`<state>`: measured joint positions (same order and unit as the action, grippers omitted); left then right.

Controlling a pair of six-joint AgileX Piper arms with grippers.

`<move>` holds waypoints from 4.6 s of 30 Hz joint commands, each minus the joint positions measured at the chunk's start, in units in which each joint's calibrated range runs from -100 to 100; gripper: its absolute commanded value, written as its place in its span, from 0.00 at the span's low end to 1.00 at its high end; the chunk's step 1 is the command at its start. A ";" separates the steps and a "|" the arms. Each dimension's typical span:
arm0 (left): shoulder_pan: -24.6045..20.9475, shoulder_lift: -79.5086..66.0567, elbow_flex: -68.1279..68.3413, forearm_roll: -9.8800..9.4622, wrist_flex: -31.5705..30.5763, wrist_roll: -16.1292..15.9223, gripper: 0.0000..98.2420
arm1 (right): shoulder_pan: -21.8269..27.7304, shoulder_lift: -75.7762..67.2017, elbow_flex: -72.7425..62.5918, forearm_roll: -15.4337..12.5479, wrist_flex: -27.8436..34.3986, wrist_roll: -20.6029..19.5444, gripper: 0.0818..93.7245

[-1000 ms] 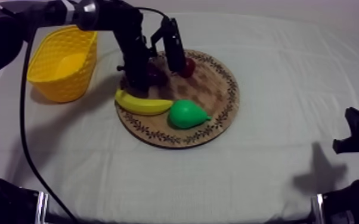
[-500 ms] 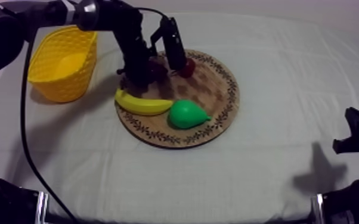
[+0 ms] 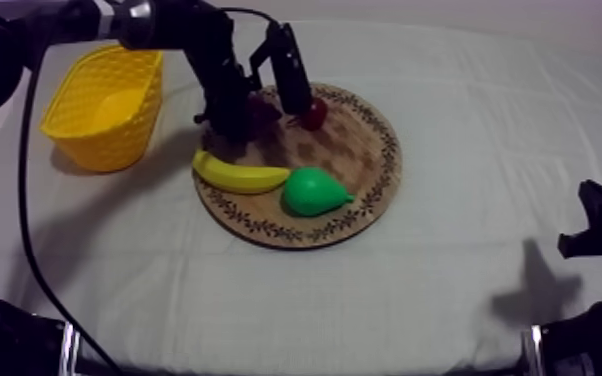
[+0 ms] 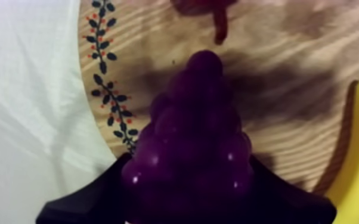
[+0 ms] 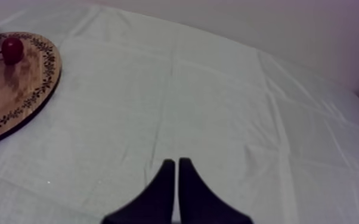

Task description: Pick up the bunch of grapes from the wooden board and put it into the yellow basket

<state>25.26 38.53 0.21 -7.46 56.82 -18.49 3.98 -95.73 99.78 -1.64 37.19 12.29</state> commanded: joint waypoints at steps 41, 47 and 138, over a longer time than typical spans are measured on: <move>-6.77 -58.81 31.48 2.09 10.30 22.97 0.48 | 0.00 -0.02 -0.01 0.00 -0.01 -0.01 0.00; -14.47 -60.51 36.17 2.82 9.64 21.69 0.49 | 0.00 -0.02 -0.01 0.00 -0.01 -0.01 0.00; -20.51 -53.31 49.68 0.53 -18.41 29.07 0.56 | 0.00 -0.02 -0.01 0.00 -0.01 -0.01 0.00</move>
<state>4.87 -11.27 46.53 -7.05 38.77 10.57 3.98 -95.73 99.78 -1.64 37.19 12.29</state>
